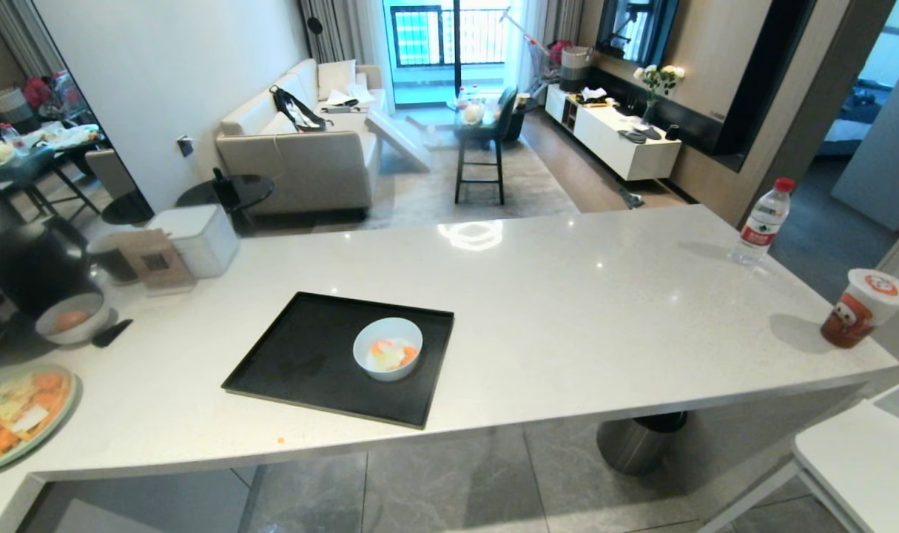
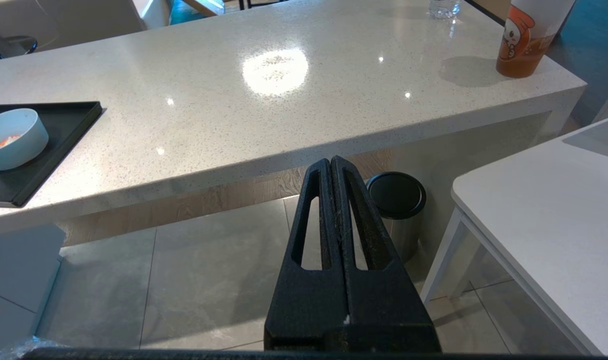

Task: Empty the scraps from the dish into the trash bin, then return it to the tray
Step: Pick up the bowl with leftover food

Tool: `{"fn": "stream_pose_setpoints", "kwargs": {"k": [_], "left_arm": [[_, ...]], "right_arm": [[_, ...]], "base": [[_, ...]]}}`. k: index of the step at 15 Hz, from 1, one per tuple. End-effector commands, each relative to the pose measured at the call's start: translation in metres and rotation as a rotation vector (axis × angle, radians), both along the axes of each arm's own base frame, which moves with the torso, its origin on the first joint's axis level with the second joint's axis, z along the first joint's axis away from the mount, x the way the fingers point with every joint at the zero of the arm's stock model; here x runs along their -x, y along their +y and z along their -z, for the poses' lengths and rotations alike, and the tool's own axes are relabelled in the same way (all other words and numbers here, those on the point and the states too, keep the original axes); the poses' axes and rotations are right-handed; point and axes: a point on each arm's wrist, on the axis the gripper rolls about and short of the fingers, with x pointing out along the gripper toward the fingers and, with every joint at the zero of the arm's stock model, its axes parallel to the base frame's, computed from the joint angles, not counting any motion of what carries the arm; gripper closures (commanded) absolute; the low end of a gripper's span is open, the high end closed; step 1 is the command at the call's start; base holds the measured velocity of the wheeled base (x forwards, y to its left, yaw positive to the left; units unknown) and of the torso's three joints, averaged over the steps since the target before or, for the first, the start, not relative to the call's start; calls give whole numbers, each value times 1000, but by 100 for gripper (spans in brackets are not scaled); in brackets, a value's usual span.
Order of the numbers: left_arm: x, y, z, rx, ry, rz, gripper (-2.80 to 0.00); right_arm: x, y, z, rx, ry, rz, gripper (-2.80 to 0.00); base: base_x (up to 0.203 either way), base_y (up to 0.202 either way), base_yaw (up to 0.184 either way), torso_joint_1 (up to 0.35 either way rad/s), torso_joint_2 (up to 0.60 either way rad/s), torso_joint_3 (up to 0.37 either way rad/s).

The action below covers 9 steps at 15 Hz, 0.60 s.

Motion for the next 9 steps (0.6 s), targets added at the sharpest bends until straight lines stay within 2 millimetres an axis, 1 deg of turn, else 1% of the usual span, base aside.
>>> {"fn": "stream_pose_setpoints", "kwargs": {"k": [1,9], "left_arm": [[0,0,0,0,-1,0,0],[0,0,0,0,-1,0,0]], "right_arm": [[0,0,0,0,-1,0,0],[0,0,0,-2,-1,0,0]], "base": [[0,0,0,0,0,0],[0,0,0,0,0,0]]}}
